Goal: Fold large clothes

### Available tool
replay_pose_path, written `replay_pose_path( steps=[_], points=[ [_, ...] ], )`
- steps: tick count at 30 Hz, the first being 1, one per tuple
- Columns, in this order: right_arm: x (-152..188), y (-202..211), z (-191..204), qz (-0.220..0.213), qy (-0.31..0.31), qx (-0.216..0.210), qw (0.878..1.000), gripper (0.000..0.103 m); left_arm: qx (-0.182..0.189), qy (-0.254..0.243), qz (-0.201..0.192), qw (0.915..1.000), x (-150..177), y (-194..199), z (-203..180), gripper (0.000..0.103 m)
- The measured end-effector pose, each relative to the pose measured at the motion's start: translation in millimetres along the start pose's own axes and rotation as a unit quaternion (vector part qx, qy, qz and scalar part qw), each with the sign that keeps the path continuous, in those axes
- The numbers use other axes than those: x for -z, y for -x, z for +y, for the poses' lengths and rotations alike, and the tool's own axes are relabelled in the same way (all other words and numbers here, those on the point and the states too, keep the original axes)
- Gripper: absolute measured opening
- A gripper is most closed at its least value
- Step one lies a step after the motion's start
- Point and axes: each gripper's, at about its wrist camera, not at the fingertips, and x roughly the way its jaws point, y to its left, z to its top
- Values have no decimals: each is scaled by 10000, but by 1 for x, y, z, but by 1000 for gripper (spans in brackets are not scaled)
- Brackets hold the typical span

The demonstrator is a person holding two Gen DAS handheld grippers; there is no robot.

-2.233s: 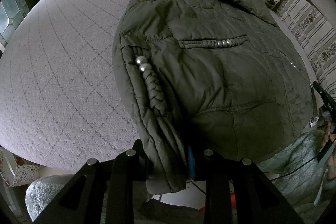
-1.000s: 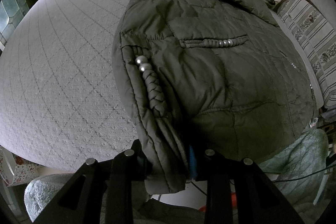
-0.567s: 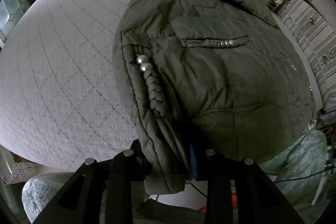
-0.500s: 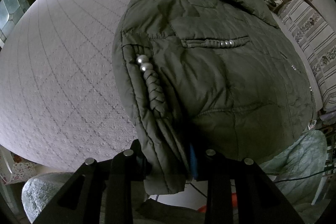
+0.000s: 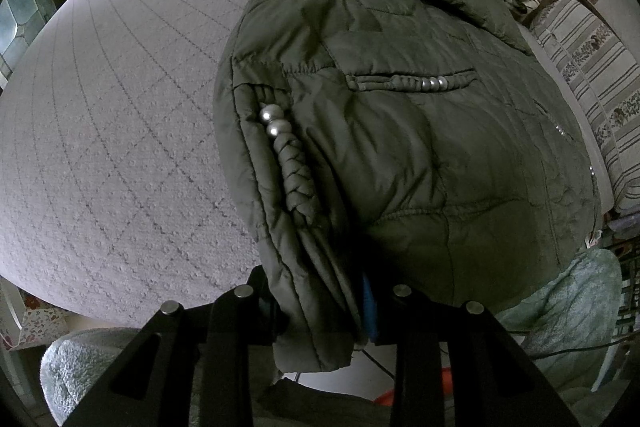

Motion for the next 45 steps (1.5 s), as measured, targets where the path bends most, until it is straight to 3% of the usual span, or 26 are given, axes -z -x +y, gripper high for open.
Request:
replay_pose_path(
  steps=[5, 8, 11, 18, 21, 24, 33, 38, 43, 45],
  points=[
    [-1, -13, -30, 286, -1155, -641, 9908, 2, 5, 14, -2, 10000, 0, 0, 0, 33],
    [-2, -20, -40, 486, -1552, -572, 9850, 2, 8, 24, -14, 10000, 0, -1, 0, 33],
    [-4, -31, -45, 762, -1699, -366, 9818, 2, 18, 44, -21, 10000, 1, -2, 0, 33],
    [-5, -40, -55, 854, -1965, -75, 9767, 2, 43, 67, -47, 10000, 3, -1, 2, 34],
    [-7, -40, -58, 788, -2062, -171, 9752, 2, 43, 65, -42, 10000, 3, -1, 3, 34],
    [-6, -38, -61, 821, -2349, -581, 9668, 2, 41, 68, -43, 10000, 3, 0, 3, 35],
    [1, -48, -73, 1162, -3015, -1090, 9401, 2, 53, 79, -39, 9999, 3, 0, 3, 35],
    [-2, -48, -69, 997, -2868, -961, 9479, 2, 54, 81, -44, 9999, 3, 0, 3, 35],
    [-7, -38, -55, 674, -2186, -281, 9731, 2, 61, 93, -39, 9999, 3, -1, 4, 35],
    [-9, -32, -50, 475, -1911, -196, 9802, 1, 62, 95, -38, 9999, 3, -1, 5, 35]
  ],
)
